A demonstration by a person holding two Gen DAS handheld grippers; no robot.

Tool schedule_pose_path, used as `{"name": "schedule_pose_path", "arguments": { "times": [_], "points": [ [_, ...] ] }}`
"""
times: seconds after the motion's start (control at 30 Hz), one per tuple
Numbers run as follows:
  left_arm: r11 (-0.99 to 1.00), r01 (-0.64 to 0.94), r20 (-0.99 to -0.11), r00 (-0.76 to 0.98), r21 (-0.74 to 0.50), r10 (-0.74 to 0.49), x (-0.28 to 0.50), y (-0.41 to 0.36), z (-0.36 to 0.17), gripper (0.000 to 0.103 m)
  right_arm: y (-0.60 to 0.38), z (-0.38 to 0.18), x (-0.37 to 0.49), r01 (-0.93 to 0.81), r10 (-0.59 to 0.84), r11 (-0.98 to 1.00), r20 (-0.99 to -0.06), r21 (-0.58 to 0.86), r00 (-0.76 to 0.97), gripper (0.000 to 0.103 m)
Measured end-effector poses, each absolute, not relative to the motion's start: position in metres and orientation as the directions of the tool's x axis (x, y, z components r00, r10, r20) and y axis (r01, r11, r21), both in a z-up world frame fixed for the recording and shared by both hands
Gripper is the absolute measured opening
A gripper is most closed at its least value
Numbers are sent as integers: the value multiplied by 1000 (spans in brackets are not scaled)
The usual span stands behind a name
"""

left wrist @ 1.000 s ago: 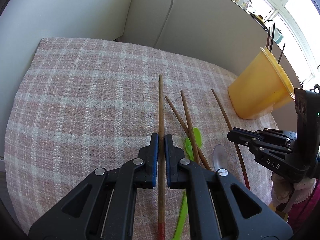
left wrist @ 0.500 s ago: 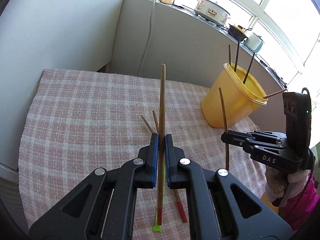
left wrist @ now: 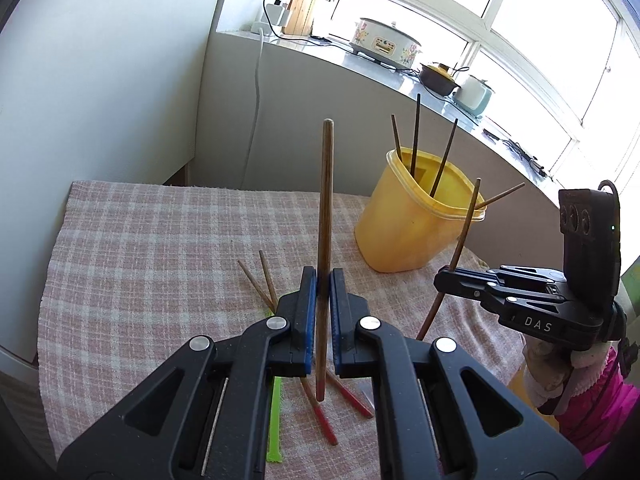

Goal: Organize utensils
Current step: 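Lift both held chopsticks and carry them over the yellow container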

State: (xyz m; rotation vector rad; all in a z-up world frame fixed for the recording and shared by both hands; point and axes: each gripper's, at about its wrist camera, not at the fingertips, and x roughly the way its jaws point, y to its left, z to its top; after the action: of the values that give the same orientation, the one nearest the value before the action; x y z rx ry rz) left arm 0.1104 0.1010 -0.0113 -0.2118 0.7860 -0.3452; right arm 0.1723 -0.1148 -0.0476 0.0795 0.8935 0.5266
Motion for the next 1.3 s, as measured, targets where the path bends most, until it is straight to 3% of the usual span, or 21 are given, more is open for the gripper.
{"name": "schedule_pose_path", "arguments": {
  "times": [0.73, 1.3],
  "points": [
    [853, 351, -450, 735, -386, -507, 123, 56, 49, 4, -175, 26, 144, -365, 449, 894, -539, 262, 713, 5],
    [844, 413, -344, 781, -343, -522, 145, 22, 100, 4, -195, 64, 160, -350, 440, 895, -434, 276, 786, 5]
  ]
}}
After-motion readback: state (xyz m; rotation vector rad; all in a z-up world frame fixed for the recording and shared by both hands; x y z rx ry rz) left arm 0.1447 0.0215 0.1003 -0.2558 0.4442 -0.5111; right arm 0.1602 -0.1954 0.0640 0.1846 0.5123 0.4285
